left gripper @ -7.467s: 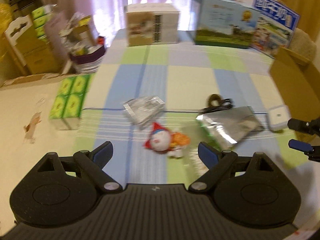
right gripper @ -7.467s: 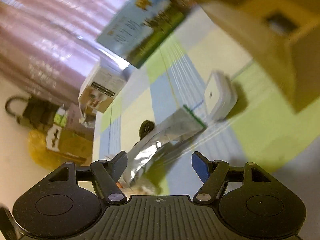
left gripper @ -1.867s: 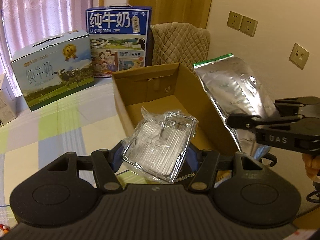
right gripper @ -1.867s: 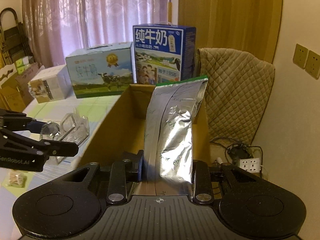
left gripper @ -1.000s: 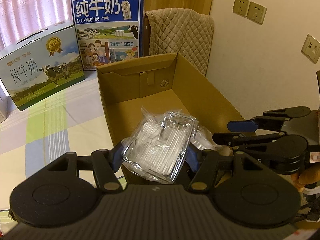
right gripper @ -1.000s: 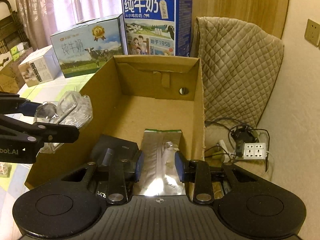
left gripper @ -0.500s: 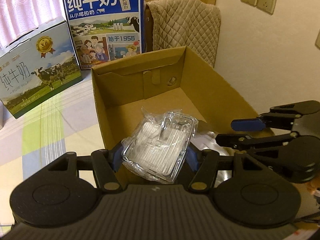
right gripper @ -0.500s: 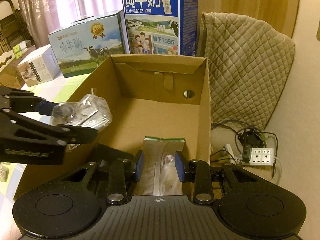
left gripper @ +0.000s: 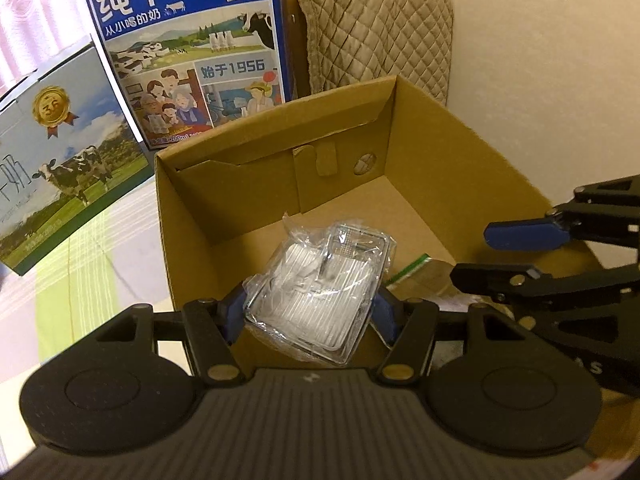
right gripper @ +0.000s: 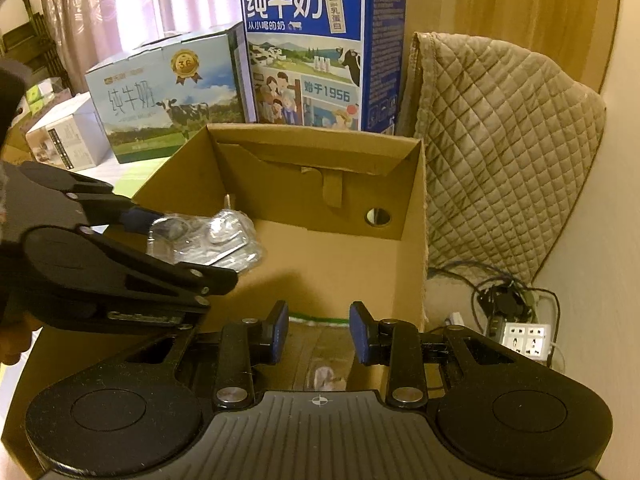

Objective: Organize objects
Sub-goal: 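Release the foil bag from the right tool into the box while the left tool lowers and releases the container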

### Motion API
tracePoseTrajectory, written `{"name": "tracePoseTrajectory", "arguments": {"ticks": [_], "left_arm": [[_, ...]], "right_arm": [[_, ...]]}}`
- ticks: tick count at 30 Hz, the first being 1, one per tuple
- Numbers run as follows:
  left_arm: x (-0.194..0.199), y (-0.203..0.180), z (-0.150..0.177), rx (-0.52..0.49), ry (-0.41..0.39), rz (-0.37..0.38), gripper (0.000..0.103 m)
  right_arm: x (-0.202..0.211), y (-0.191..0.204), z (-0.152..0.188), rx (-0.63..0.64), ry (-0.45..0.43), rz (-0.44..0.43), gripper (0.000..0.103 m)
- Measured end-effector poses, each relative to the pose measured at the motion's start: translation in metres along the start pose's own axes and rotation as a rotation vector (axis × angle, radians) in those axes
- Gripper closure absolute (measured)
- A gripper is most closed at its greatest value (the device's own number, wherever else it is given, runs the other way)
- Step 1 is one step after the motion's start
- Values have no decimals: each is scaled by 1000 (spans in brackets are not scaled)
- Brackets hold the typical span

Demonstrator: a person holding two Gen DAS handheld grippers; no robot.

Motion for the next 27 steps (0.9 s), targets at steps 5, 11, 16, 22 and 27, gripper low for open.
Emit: {"name": "tracePoseTrajectory", "arguments": {"ticks": [5, 11, 16, 22, 27], "left_arm": [[-9, 2, -7, -18, -11, -12, 40], [-7, 3, -5, -17, -23, -16, 33], [8, 4, 4, -9, -33, 5, 31], [32, 5, 16, 20, -45, 26, 25], [58, 8, 27, 56, -67, 50, 25]], "right_arm": [[-5, -1, -5, 4, -3, 5, 73], [-4, 0, -3, 4, -5, 8, 69], [8, 4, 4, -2, -17, 5, 55], [26, 10, 14, -20, -38, 1, 47], [44, 15, 22, -45, -59, -1, 44]]}}
Point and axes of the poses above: each gripper's, at about its wrist camera, not at the fingertips, and x roughly against the way its jaws point, y to its left, z to its underside, the point moved 4 cm from there along -x, roughly the way its jaws point, and after that the axes turned 6 degrees about y, right-handed, at the moved point
